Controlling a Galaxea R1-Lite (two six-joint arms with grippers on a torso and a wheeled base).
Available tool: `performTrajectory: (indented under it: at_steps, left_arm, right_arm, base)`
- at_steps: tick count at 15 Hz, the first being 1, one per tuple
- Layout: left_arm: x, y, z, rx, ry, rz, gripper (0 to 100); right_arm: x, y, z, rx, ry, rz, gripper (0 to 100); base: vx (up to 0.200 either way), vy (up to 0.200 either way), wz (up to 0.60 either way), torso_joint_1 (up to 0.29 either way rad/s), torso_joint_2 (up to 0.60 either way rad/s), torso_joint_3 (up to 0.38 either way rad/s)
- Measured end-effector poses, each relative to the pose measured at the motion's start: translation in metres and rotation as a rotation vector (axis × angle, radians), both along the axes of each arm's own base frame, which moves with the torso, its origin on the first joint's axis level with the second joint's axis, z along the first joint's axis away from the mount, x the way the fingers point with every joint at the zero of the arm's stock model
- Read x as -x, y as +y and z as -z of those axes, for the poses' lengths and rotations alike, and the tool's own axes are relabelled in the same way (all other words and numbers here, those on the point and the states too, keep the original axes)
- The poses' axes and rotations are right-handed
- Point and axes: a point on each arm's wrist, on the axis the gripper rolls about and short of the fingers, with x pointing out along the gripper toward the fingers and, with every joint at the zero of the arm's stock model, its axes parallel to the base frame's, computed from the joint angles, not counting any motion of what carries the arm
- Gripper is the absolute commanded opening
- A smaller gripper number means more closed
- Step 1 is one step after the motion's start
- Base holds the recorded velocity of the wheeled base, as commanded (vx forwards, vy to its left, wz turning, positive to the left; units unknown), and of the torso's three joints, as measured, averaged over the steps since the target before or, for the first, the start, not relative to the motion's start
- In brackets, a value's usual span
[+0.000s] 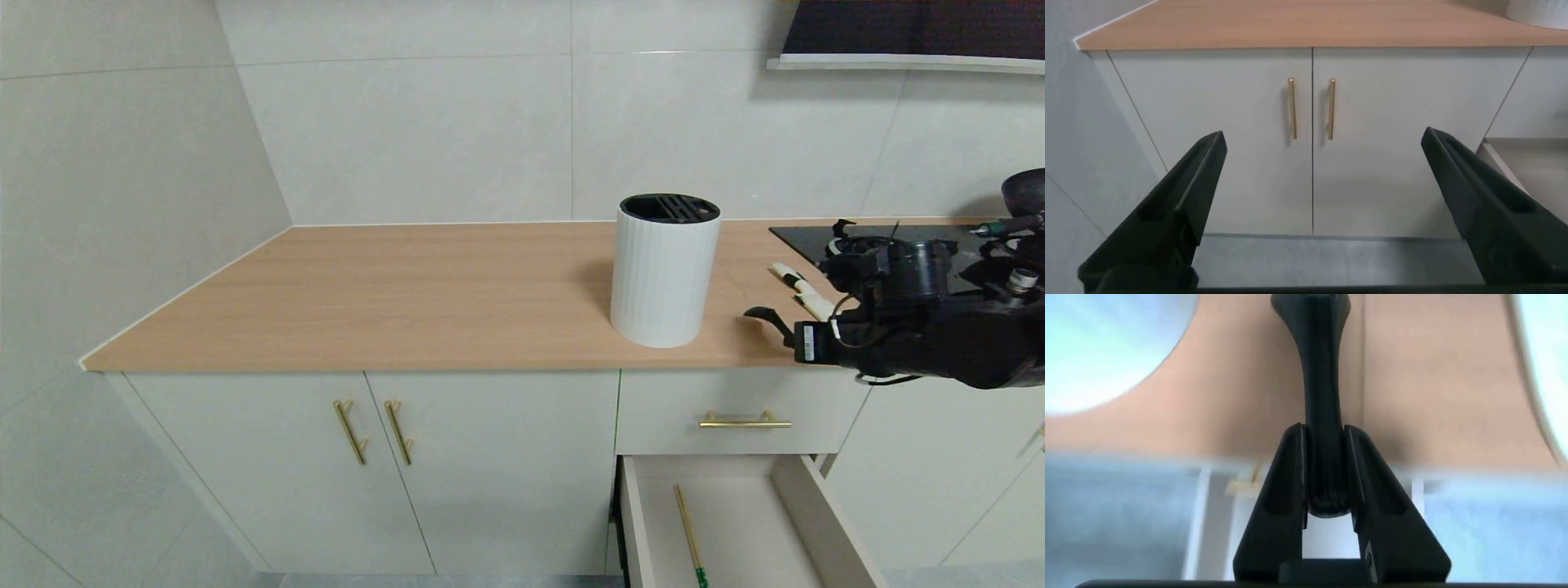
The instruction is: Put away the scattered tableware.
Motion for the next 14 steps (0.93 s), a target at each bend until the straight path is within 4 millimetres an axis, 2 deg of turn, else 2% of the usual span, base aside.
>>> performTrajectory:
  at_steps: [4, 7, 10, 14]
  left_arm:
    - [0.0, 0.0, 0.0, 0.0, 0.0, 0.0, 100]
    - [0.0, 0.0, 0.0, 0.0, 0.0, 0.0, 100]
    - [0.0, 0.0, 0.0, 0.0, 0.0, 0.0, 100]
    - [0.0, 0.0, 0.0, 0.0, 0.0, 0.0, 100]
  right_arm:
    - [0.068, 0.0, -0.016, -0.064, 0.028, -0.071, 0]
    - [0.111, -0.001, -0.016, -0.094, 0.044, -0.121, 0]
    - [0.13, -0.003, -0.009, -0.092, 0.065, -0.13, 0]
    - [0.13, -0.003, 0.001, -0.086, 0.104, -0.132, 0]
  base:
    - [0.0, 0.0, 0.0, 0.0, 0.0, 0.0]
    - [0.0, 0.0, 0.0, 0.0, 0.0, 0.0]
    - [0.0, 0.0, 0.0, 0.0, 0.0, 0.0]
    - [0.0, 0.0, 0.0, -0.033, 0.08, 0.051]
